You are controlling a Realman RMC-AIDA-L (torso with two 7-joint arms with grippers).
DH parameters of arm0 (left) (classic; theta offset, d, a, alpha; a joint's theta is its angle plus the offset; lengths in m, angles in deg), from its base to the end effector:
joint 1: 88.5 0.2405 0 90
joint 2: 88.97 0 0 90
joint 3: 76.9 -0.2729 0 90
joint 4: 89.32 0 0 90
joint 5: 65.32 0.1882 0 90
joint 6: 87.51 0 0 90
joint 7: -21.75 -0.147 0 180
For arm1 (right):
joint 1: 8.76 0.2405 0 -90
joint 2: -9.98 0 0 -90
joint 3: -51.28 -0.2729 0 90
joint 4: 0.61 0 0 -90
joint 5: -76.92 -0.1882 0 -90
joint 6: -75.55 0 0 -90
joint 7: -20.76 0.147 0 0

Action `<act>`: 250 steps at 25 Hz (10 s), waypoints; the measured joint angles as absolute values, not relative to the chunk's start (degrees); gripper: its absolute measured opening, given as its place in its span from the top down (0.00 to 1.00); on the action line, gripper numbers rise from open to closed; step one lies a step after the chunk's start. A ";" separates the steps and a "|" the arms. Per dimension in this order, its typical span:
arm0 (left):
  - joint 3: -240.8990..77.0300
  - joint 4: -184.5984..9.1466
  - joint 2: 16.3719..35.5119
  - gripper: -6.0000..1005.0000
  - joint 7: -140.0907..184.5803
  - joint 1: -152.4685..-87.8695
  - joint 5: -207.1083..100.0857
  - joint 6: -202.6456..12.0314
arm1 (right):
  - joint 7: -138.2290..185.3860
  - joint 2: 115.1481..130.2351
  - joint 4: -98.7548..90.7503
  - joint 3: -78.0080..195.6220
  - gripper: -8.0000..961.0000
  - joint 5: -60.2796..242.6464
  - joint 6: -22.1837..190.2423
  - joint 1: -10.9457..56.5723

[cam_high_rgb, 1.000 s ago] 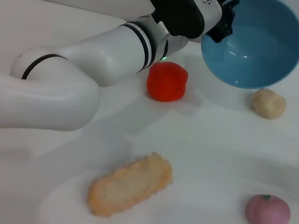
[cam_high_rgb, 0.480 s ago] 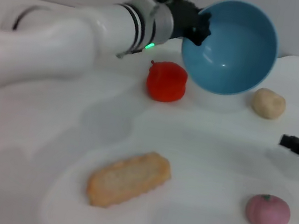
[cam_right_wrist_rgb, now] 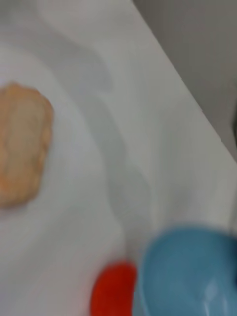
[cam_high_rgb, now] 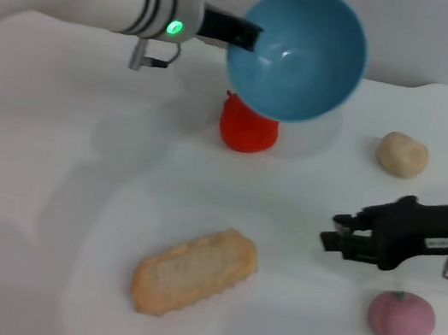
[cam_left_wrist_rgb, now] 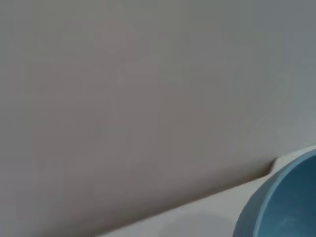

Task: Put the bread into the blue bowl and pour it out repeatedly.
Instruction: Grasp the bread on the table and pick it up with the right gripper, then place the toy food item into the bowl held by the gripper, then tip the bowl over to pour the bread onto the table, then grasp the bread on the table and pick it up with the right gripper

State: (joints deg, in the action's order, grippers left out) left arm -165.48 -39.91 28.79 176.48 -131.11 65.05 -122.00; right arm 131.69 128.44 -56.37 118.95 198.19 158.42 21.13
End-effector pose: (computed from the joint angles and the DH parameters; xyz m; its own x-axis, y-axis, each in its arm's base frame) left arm -0.1791 0.4384 -0.0512 0.6891 0.5986 0.4084 0.7152 -0.4710 -0.5164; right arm 0.2341 0.3258 -0.0333 0.8505 -0.5127 -0.1173 -0.5236 -0.8465 -0.0961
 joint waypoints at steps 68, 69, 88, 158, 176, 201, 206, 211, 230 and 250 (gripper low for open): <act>-155.02 -40.53 28.79 1.00 183.14 -130.34 71.38 -135.08 | 137.12 129.63 -62.01 173.35 0.76 212.44 126.26 33.46; -154.88 -40.54 28.75 1.00 183.14 -130.36 71.42 -135.14 | 137.17 129.60 -63.18 171.12 0.77 212.30 127.46 32.57; -154.83 -43.05 28.69 1.00 183.03 -131.20 72.75 -137.08 | 134.12 129.59 -78.12 145.22 0.87 196.06 143.74 22.72; -188.71 -43.50 29.77 1.00 180.18 -135.41 77.76 -95.49 | 139.92 128.59 -56.48 94.83 0.48 176.03 146.64 1.46; -196.22 -48.48 30.03 1.00 173.50 -135.07 77.49 -79.31 | 140.55 128.54 -54.01 94.23 0.49 177.08 151.93 0.61; -160.77 -48.18 28.90 1.00 176.36 -135.96 67.93 -128.40 | 138.64 128.64 -65.99 127.80 0.50 196.91 157.28 20.64; -160.50 -48.23 28.80 1.00 177.23 -135.67 67.94 -130.39 | 142.96 128.71 -68.90 138.57 0.50 203.48 156.88 25.20; -160.38 -48.18 28.77 1.00 177.78 -135.71 67.94 -131.59 | 143.94 128.84 -70.19 146.09 0.50 204.90 156.65 29.24; -160.22 -47.75 28.89 1.00 178.62 -135.61 67.47 -132.88 | 144.63 129.48 -60.26 166.76 0.51 199.79 135.13 34.32; -160.49 -47.89 29.17 1.00 178.64 -135.77 67.48 -132.55 | 136.71 129.80 -45.48 173.62 0.52 181.05 120.30 35.34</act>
State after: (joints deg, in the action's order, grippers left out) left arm -160.49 -47.89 29.17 178.64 -135.77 67.48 -132.55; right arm 136.71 129.80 -45.48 173.62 181.05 120.30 35.34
